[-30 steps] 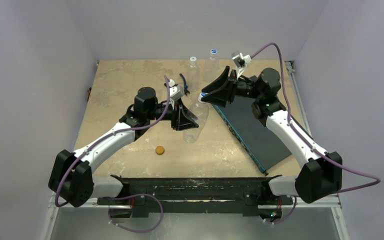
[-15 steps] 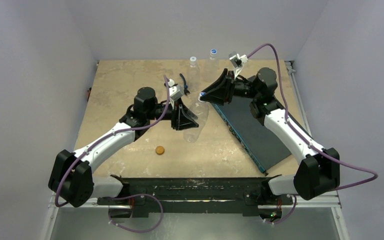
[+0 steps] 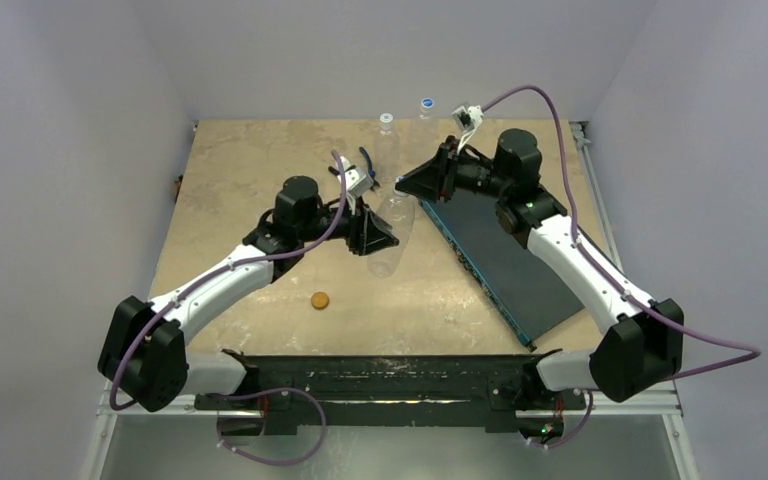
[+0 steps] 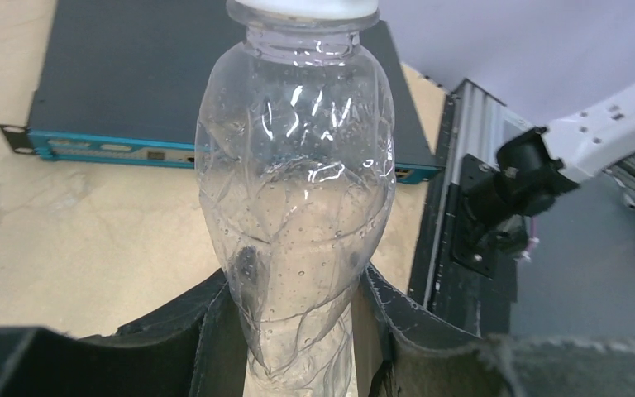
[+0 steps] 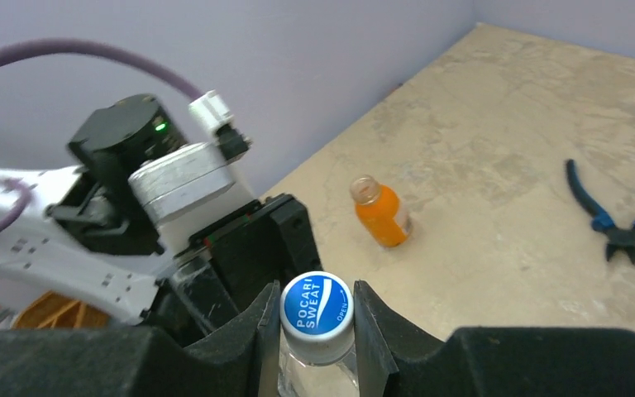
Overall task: Screw on the bottle caps
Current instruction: Screw the bottle cap onto the plastic bottle.
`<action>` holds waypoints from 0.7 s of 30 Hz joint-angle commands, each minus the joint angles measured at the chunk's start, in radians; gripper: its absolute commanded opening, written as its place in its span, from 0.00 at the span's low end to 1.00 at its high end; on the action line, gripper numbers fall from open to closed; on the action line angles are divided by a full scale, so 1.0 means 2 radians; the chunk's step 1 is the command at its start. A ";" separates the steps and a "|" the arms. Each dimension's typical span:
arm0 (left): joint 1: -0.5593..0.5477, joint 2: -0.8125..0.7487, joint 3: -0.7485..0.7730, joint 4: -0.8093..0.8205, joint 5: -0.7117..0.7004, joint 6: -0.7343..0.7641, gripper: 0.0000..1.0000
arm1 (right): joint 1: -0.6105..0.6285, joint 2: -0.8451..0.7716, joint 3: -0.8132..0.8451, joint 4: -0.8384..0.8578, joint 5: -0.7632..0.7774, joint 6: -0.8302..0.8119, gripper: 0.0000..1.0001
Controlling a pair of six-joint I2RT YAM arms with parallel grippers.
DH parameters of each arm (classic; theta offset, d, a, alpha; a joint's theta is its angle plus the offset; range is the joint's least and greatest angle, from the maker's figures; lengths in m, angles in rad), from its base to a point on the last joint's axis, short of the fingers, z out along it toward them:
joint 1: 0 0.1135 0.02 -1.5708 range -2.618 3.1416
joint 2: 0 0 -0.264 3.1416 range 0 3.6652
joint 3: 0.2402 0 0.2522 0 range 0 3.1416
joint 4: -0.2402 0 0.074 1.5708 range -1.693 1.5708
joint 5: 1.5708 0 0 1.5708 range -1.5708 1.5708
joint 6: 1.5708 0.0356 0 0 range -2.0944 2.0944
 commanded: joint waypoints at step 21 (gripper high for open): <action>-0.107 0.049 0.086 -0.003 -0.389 0.080 0.00 | 0.164 0.059 0.181 -0.312 0.481 0.034 0.09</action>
